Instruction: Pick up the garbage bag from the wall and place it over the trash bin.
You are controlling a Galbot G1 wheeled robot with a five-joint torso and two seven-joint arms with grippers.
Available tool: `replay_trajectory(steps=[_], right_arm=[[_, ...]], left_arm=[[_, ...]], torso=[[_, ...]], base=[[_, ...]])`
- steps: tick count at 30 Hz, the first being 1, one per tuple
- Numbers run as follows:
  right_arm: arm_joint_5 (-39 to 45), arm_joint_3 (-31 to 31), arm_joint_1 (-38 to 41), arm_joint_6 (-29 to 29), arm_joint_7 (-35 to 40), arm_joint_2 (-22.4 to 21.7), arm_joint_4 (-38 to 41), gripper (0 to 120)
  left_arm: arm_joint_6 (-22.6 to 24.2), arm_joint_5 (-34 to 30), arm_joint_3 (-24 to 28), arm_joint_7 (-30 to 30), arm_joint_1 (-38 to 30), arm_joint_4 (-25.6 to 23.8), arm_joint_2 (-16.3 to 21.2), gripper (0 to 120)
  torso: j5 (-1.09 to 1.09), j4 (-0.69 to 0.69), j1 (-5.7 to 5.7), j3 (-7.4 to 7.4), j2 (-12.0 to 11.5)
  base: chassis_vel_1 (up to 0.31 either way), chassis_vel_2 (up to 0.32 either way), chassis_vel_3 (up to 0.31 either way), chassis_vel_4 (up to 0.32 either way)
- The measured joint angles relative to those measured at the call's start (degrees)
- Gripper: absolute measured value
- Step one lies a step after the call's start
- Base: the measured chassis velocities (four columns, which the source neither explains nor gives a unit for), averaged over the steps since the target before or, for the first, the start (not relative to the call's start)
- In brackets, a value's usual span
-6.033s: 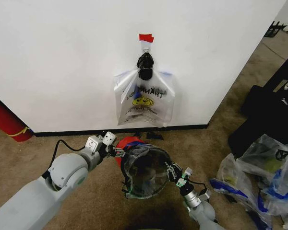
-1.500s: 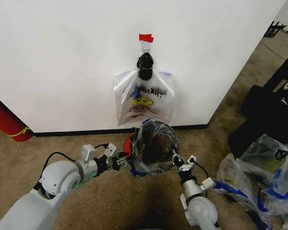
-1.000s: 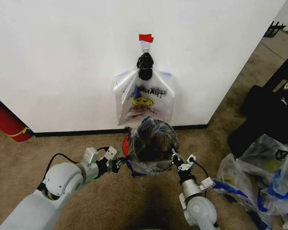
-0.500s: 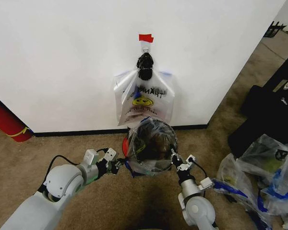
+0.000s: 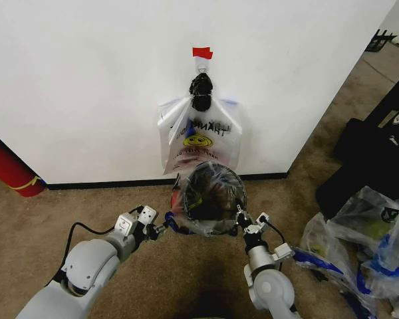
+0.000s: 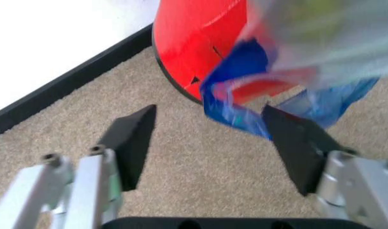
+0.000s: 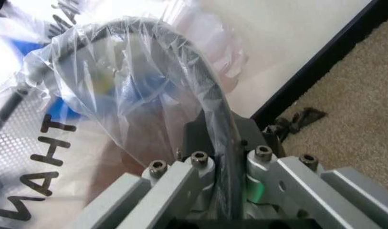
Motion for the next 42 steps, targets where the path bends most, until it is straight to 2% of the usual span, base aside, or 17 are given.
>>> replay_trajectory(steps=[2,3,4,6,8,11,12,13,14,17,18,19,23,27,31,42], right_arm=[[0.0,-0.02,0.02,0.0,0.15,0.05,0.04,0],[0.02,-0.02,0.05,0.01,0.51,0.11,0.16,0],[0.02,-0.02,0.05,0.01,0.51,0.11,0.16,0],[0.09,-0.01,0.12,0.02,1.14,0.2,0.33,0],[0.19,-0.04,0.34,0.05,2.94,0.37,0.57,0],[-0.17,-0.77,0.45,-0.11,6.98,0.48,1.44,0],[-0.74,-0.97,-0.16,-0.78,10.23,0.58,3.06,0],[-0.74,-0.97,-0.16,-0.78,10.23,0.58,3.06,0],[-1.41,-0.96,-0.94,-2.14,13.55,0.68,5.07,0],[-2.74,-1.03,-1.6,-5.72,19.13,0.78,7.73,0],[-3.59,-1.44,-1.66,-8.91,22.84,0.75,9.34,0],[-3.59,-1.44,-1.66,-8.91,22.84,0.75,9.34,0],[-4.75,-2.83,-1.07,-15.28,28.69,0.52,11.89,0],[-5.16,-3.5,0.31,-20.31,31.36,0.2,11.93,0],[-6.59,-3.87,1.57,-22.55,31.63,0.25,9.48,0],[-7.9,-3.74,3.35,-23.33,30.47,1.21,5.76,0]], left_arm=[[0.0,0.5,-0.04,0.05,0.3,-0.17,-0.08,76],[0.0,1.87,-0.1,0.14,0.86,-0.37,-0.24,84],[0.0,1.87,-0.1,0.14,0.86,-0.37,-0.24,84],[0.0,3.66,-0.19,0.18,1.41,-0.41,-0.56,94],[0.0,6.02,-1.27,-0.09,2.93,-1.51,-2.09,99],[-0.66,9.57,-3.56,-0.91,5.93,-4.68,-5.52,100],[-2.3,14.0,-3.78,-1.97,6.27,-4.46,-7.09,100],[-2.3,14.0,-3.78,-1.97,6.27,-4.46,-7.09,100],[-5.45,19.15,-3.59,-4.65,6.07,-2.5,-8.54,100],[-10.78,24.24,-3.46,-9.27,6.06,0.93,-10.36,100],[-14.09,26.09,-3.56,-12.46,6.66,2.71,-11.49,100],[-14.09,26.09,-3.56,-12.46,6.66,2.71,-11.49,100],[-18.5,27.04,-3.76,-17.97,9.15,4.11,-12.99,100],[-21.34,27.66,-3.9,-21.26,11.6,3.56,-14.27,100],[-21.92,27.99,-3.5,-21.71,12.9,2.82,-14.9,100],[-23.76,29.33,-2.25,-21.8,14.7,4.18,-16.07,100]], torso=[[0.0,0.0,0.0,0.0,0.0],[0.0,0.0,0.0,0.0,0.0],[0.0,0.0,0.0,0.0,0.0],[0.0,0.0,0.0,0.0,0.0],[0.0,0.0,0.0,0.0,0.0],[0.01,0.02,0.0,0.0,0.0],[0.03,0.03,0.0,0.0,0.0],[0.03,0.03,0.0,0.0,0.0],[0.01,0.0,0.0,-0.01,0.01],[-0.03,-0.03,0.0,0.0,0.01],[-0.02,-0.02,0.0,0.0,0.01],[-0.02,-0.02,0.0,0.0,0.01],[0.0,0.02,0.0,0.0,0.01],[0.01,0.01,0.0,0.0,0.01],[0.01,0.0,0.0,0.0,0.01],[-0.02,-0.01,0.0,-0.01,0.02]], base=[[0.0,0.0,0.0,0.0],[0.0,0.0,0.0,0.0],[0.0,0.0,0.0,0.0],[0.0,0.0,0.0,0.0],[0.0,0.0,0.0,0.0],[0.0,0.0,0.0,0.0],[0.0,0.0,0.0,0.0],[0.0,0.0,0.0,0.0],[0.0,0.0,0.0,0.0],[0.0,0.0,0.0,0.0],[0.0,0.0,0.0,0.0],[0.0,0.0,0.0,0.0],[0.0,0.0,0.0,0.0],[0.0,0.0,0.0,0.0],[0.0,0.0,0.0,0.0],[0.0,0.0,0.0,0.0]])
